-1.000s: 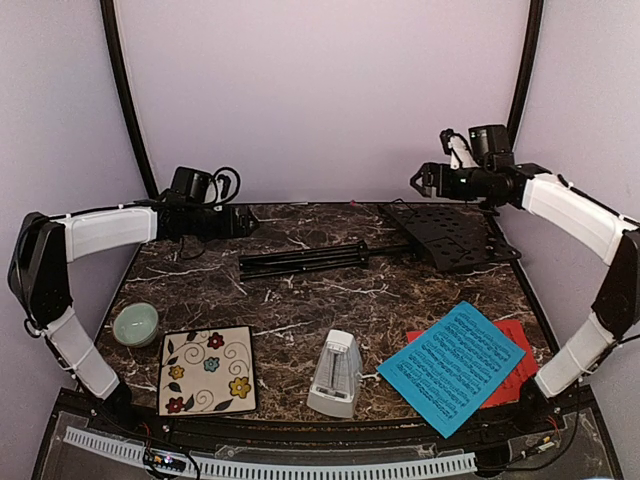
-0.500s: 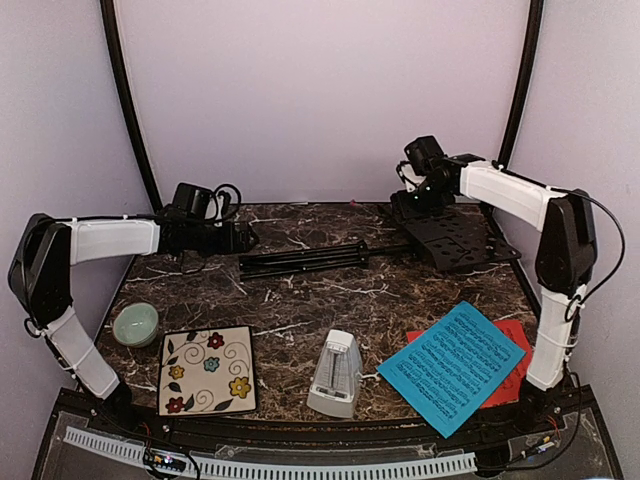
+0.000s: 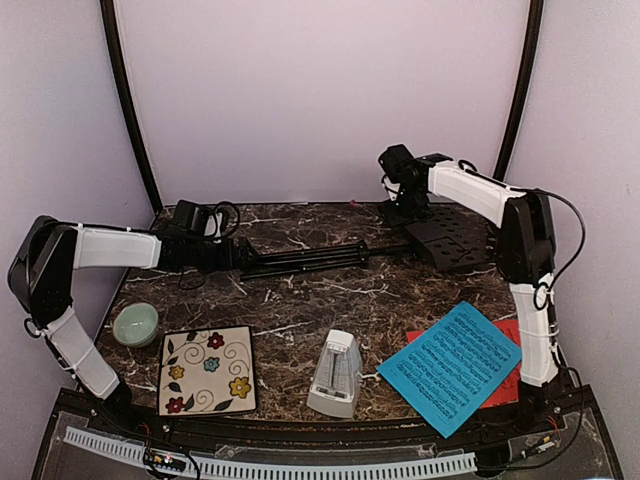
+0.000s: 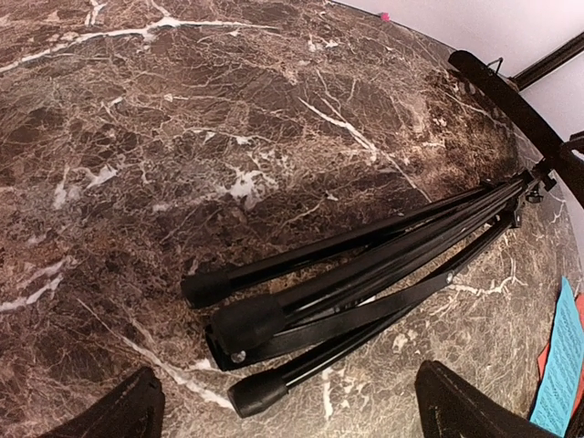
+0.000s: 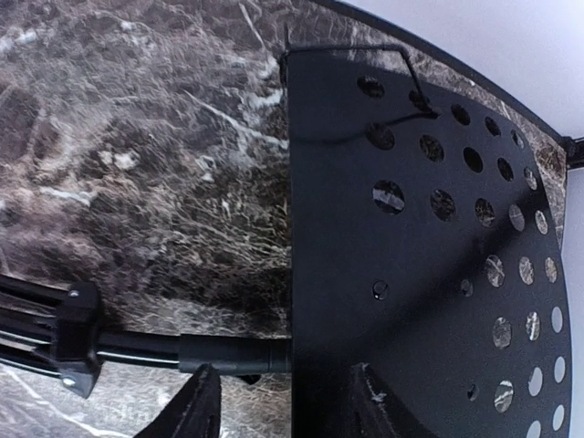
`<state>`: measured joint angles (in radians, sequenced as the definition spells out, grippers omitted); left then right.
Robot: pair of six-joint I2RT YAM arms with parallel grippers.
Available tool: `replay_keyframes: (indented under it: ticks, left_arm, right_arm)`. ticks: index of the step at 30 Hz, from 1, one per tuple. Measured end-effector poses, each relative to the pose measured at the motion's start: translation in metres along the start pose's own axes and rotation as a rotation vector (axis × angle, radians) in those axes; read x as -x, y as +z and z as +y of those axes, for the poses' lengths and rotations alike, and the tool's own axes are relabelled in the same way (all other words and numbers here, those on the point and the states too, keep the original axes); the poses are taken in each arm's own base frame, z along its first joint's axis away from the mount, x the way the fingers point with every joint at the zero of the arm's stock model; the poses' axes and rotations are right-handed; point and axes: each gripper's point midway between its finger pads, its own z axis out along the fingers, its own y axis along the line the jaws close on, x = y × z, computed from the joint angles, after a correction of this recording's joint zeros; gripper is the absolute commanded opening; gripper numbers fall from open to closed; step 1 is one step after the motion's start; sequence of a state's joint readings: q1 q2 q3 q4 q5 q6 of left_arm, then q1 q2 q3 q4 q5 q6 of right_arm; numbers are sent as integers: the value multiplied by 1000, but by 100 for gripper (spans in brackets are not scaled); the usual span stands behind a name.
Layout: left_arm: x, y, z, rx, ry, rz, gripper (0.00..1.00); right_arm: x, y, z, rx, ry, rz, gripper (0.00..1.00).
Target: Set up the instrument practice props
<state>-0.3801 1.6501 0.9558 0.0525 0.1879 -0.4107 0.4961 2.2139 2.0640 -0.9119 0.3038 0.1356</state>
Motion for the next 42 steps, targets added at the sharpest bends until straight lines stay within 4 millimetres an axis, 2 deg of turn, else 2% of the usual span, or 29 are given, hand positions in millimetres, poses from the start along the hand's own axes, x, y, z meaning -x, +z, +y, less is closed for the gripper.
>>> replay_keyframes:
  ticks: [8,11,18,30,35,38,42]
  left_arm:
    - [6,-4,-7,-36,0,-31,99]
    - [8,-3,-9,-47,-2,-38,99]
    - [3,-2,-9,-60,-7,-37,99]
    - [4,-3,-9,-60,-10,-43,99]
    - [11,-10,-13,-63,-6,-64,99]
    - [20,-12,-16,-66,-3,-79,99]
    - [29,-15,-17,-54,3,-98,99]
  right_arm:
    - [-18,32,3,-40,-39,97,32]
    - [-21,36,3,-44,-42,114,26]
    - [-21,35,2,-49,-39,120,0]
    - [-16,33,-1,-56,-30,109,0]
    - [-8,30,-5,-90,-50,71,0]
    - [-1,21,-9,-123,-70,24,0]
    - [14,-3,-17,-170,-97,-65,0]
